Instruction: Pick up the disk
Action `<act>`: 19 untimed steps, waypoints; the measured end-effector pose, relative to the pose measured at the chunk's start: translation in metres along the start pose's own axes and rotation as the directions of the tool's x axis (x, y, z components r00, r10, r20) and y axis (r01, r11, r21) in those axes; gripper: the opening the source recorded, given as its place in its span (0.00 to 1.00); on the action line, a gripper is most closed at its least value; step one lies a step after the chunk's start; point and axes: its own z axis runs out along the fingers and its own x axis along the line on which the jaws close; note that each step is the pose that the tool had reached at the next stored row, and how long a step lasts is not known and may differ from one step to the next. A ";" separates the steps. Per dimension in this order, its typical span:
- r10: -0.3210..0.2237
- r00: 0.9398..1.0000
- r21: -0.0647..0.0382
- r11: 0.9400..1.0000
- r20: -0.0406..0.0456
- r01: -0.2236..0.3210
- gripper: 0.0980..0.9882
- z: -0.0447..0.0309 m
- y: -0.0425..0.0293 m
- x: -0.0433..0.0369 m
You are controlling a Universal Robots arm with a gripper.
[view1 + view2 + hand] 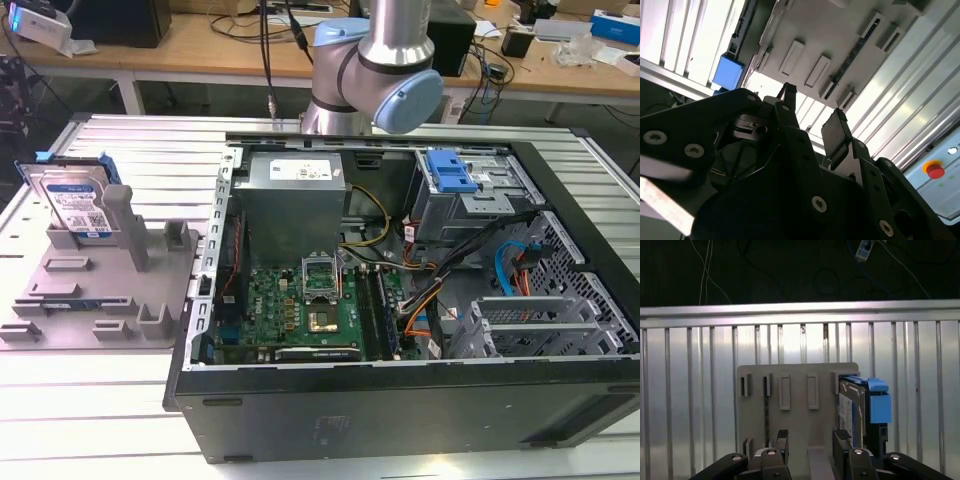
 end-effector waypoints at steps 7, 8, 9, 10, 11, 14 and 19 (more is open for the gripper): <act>-0.013 1.000 0.031 0.999 0.001 0.012 0.43 0.0000 0.0004 -0.0146; -0.013 1.000 0.032 0.999 0.001 0.013 0.43 0.0000 0.0005 -0.0154; -0.013 1.000 0.032 0.999 0.001 0.013 0.43 0.0000 0.0005 -0.0154; -0.013 1.000 0.032 0.999 0.001 0.013 0.43 0.0001 0.0005 -0.0155; -0.013 1.000 0.032 0.999 0.001 0.013 0.43 0.0001 0.0004 -0.0155; -0.013 1.000 0.032 0.999 0.001 0.013 0.43 0.0002 0.0005 -0.0207; -0.013 1.000 0.032 0.999 0.000 0.013 0.43 0.0010 0.0019 -0.0510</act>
